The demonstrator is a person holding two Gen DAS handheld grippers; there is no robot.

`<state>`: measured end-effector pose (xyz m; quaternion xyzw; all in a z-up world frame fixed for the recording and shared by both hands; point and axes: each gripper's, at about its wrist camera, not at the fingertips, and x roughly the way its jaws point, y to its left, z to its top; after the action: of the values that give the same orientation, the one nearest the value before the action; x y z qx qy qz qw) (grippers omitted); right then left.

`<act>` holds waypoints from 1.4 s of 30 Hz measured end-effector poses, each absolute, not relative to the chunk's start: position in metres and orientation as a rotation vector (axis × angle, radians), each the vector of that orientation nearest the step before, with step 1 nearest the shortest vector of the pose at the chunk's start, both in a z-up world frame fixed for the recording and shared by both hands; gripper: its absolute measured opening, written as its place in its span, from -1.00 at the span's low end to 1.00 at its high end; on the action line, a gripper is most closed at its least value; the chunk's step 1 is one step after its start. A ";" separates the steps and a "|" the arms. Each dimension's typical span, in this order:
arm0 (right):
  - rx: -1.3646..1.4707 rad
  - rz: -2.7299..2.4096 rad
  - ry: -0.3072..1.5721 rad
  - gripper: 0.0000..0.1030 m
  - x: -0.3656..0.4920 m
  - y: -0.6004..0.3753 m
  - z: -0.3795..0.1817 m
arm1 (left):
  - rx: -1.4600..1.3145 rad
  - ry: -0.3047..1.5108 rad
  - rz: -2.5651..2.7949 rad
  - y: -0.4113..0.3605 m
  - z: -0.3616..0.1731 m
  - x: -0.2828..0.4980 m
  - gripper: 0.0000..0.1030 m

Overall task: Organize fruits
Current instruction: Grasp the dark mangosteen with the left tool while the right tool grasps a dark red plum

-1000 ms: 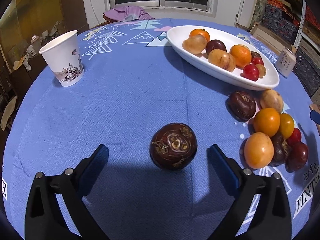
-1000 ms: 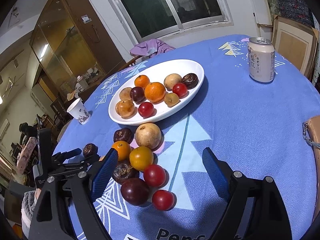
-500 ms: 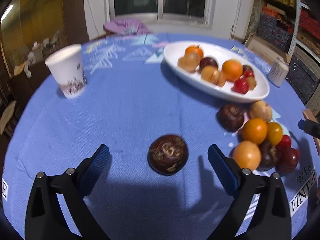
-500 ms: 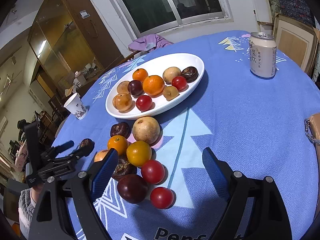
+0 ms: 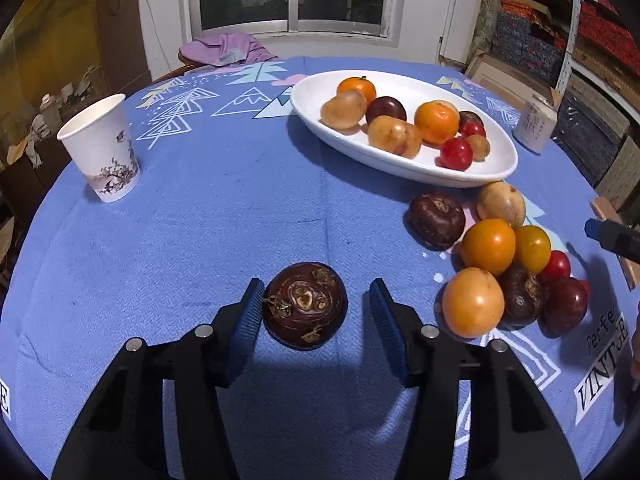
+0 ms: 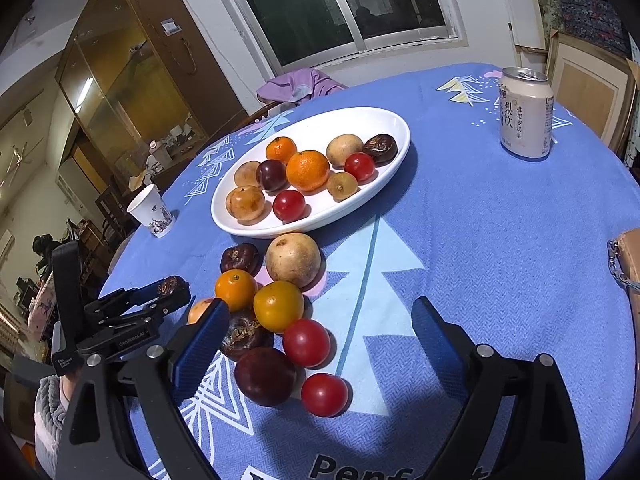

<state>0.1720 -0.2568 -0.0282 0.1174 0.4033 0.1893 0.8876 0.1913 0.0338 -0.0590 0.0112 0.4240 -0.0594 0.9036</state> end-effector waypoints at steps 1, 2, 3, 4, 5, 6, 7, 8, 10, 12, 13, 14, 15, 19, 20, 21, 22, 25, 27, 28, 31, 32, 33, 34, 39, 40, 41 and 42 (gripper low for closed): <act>0.245 0.393 0.839 0.81 0.172 -0.257 -0.028 | 0.021 0.880 -0.125 0.034 -0.060 0.191 -0.10; 0.244 0.393 0.840 0.81 0.172 -0.257 -0.028 | 0.014 0.886 -0.127 0.035 -0.060 0.192 -0.19; 0.242 0.393 0.841 0.81 0.172 -0.256 -0.028 | 0.008 0.884 -0.130 0.037 -0.060 0.191 -0.20; 0.239 0.394 0.840 0.81 0.172 -0.256 -0.028 | 0.005 0.882 -0.133 0.037 -0.059 0.190 -0.20; 0.236 0.398 0.838 0.81 0.171 -0.256 -0.028 | 0.006 0.877 -0.138 0.037 -0.059 0.188 -0.20; 0.232 0.406 0.834 0.81 0.170 -0.255 -0.027 | 0.013 0.862 -0.141 0.036 -0.056 0.185 -0.20; 0.225 0.415 0.828 0.81 0.168 -0.254 -0.025 | 0.020 0.851 -0.139 0.035 -0.054 0.183 -0.20; 0.207 0.432 0.816 0.81 0.164 -0.251 -0.023 | 0.026 0.836 -0.134 0.035 -0.050 0.181 -0.20; 0.158 0.451 0.797 0.81 0.155 -0.247 -0.021 | 0.019 0.820 -0.134 0.036 -0.045 0.177 -0.20; 0.089 0.466 0.790 0.81 0.144 -0.240 -0.023 | 0.007 0.806 -0.141 0.037 -0.040 0.175 -0.20; 0.035 0.469 0.779 0.81 0.136 -0.235 -0.024 | 0.005 0.802 -0.146 0.037 -0.039 0.174 -0.20; -0.013 0.467 0.769 0.81 0.130 -0.231 -0.026 | 0.003 0.799 -0.152 0.036 -0.038 0.173 -0.20; -0.048 0.466 0.761 0.81 0.125 -0.227 -0.027 | 0.004 0.797 -0.158 0.035 -0.038 0.172 -0.20; -0.134 0.473 0.715 0.69 0.109 -0.219 -0.028 | 0.035 0.796 -0.172 0.024 -0.039 0.168 -0.20; -0.146 0.476 0.704 0.63 0.106 -0.218 -0.028 | 0.042 0.796 -0.177 0.022 -0.039 0.167 -0.20; -0.154 0.487 0.695 0.55 0.104 -0.217 -0.027 | 0.048 0.798 -0.179 0.020 -0.040 0.167 -0.20; -0.160 0.501 0.687 0.51 0.102 -0.215 -0.026 | 0.052 0.801 -0.180 0.019 -0.041 0.167 -0.19; -0.190 0.547 0.677 0.27 0.096 -0.205 -0.026 | 0.052 0.818 -0.179 0.017 -0.046 0.169 -0.19; -0.206 0.564 0.694 0.12 0.098 -0.199 -0.030 | 0.049 0.822 -0.179 0.017 -0.047 0.169 -0.19; -0.205 0.568 0.702 0.09 0.099 -0.198 -0.031 | 0.048 0.822 -0.180 0.017 -0.047 0.169 -0.19; -0.183 0.558 0.725 0.01 0.105 -0.198 -0.033 | 0.047 0.823 -0.179 0.017 -0.047 0.170 -0.19; -0.176 0.551 0.733 0.01 0.108 -0.198 -0.034 | 0.047 0.823 -0.179 0.017 -0.047 0.170 -0.19; -0.173 0.546 0.740 -0.01 0.111 -0.198 -0.035 | 0.046 0.824 -0.179 0.017 -0.047 0.170 -0.19; -0.174 0.542 0.750 -0.01 0.113 -0.197 -0.037 | 0.046 0.825 -0.180 0.017 -0.047 0.170 -0.19; -0.167 0.528 0.787 -0.09 0.120 -0.196 -0.042 | 0.049 0.824 -0.180 0.017 -0.047 0.169 -0.19; -0.163 0.524 0.788 -0.12 0.120 -0.196 -0.043 | 0.049 0.827 -0.181 0.017 -0.048 0.169 -0.19; -0.159 0.521 0.789 -0.17 0.121 -0.197 -0.043 | 0.048 0.830 -0.181 0.016 -0.049 0.170 -0.19; -0.156 0.518 0.791 -0.24 0.121 -0.198 -0.043 | 0.049 0.834 -0.181 0.016 -0.049 0.170 -0.19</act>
<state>0.1209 -0.1982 -0.0432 -0.0751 0.3804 0.2491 0.8875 0.1698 0.0161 -0.0494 0.0237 0.4043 -0.0880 0.9101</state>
